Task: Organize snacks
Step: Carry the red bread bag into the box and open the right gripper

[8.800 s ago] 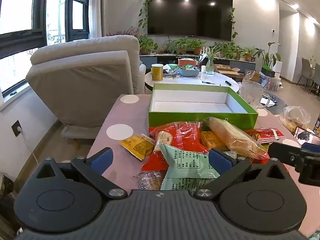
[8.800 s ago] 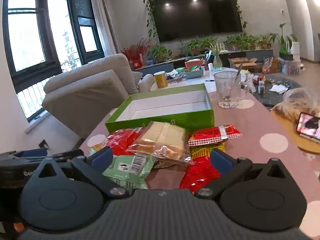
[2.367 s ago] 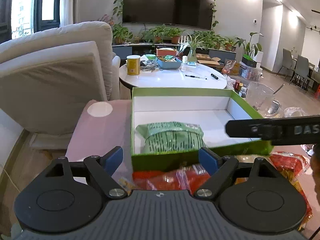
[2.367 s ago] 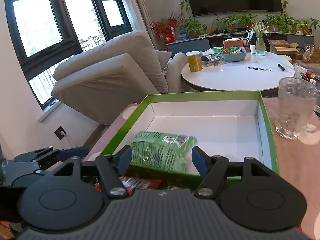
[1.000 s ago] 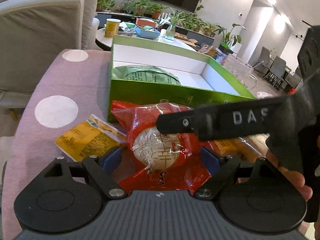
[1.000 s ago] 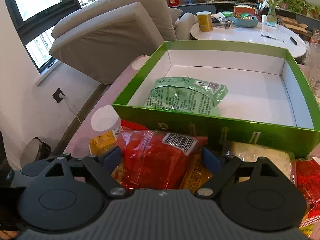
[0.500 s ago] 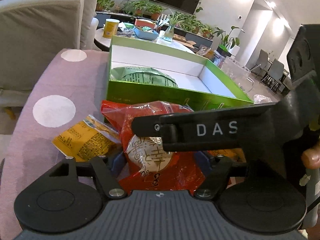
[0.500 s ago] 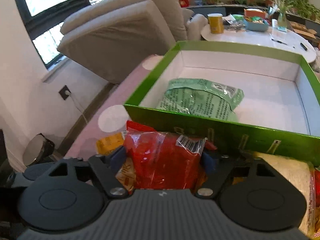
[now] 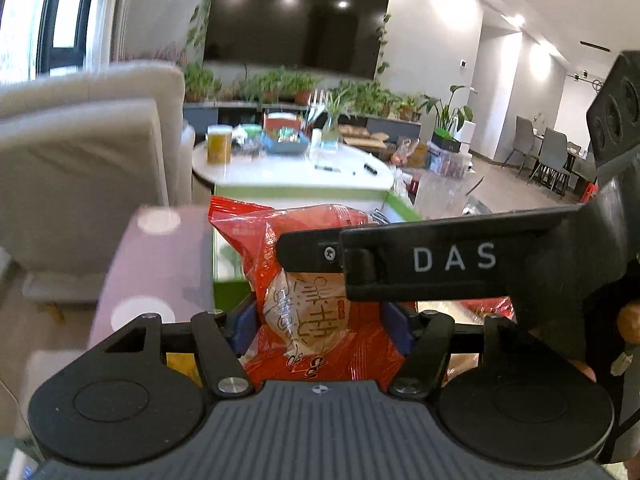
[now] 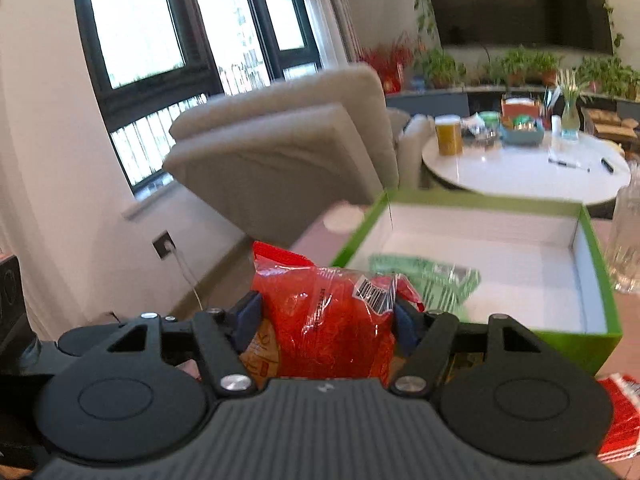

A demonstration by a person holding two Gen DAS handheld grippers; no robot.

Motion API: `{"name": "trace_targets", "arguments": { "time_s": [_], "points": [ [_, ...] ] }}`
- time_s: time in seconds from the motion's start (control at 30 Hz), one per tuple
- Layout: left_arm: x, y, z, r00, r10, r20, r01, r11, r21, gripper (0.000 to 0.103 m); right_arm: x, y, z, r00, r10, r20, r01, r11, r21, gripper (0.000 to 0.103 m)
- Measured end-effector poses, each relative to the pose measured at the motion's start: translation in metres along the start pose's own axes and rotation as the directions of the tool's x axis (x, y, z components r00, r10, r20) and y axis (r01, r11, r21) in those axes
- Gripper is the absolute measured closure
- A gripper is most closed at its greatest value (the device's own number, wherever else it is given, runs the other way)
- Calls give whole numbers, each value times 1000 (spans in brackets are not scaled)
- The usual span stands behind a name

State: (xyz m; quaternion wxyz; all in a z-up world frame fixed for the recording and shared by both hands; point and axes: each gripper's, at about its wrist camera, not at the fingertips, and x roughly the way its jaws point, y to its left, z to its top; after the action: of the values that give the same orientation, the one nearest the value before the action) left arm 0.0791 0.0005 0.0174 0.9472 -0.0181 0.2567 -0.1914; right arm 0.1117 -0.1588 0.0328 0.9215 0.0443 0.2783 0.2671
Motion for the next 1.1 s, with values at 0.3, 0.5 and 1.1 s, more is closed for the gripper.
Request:
{"name": "trace_targets", "arguments": {
  "time_s": [0.3,0.5,1.1],
  "points": [
    [6,-15,34,999,-4,34,3,999,39,42,-9,-11,31,998,-9,57,10,1000,-19,48],
    [26,-12,49,1000,-3,27,2,999,45,42,3,-25,45,998,-13,66,14,1000,-22,48],
    [116,25,81,999,34,-11,-33,999,32,42,75,-78,72,999,4,40,-6,998,55,48]
  ]
}}
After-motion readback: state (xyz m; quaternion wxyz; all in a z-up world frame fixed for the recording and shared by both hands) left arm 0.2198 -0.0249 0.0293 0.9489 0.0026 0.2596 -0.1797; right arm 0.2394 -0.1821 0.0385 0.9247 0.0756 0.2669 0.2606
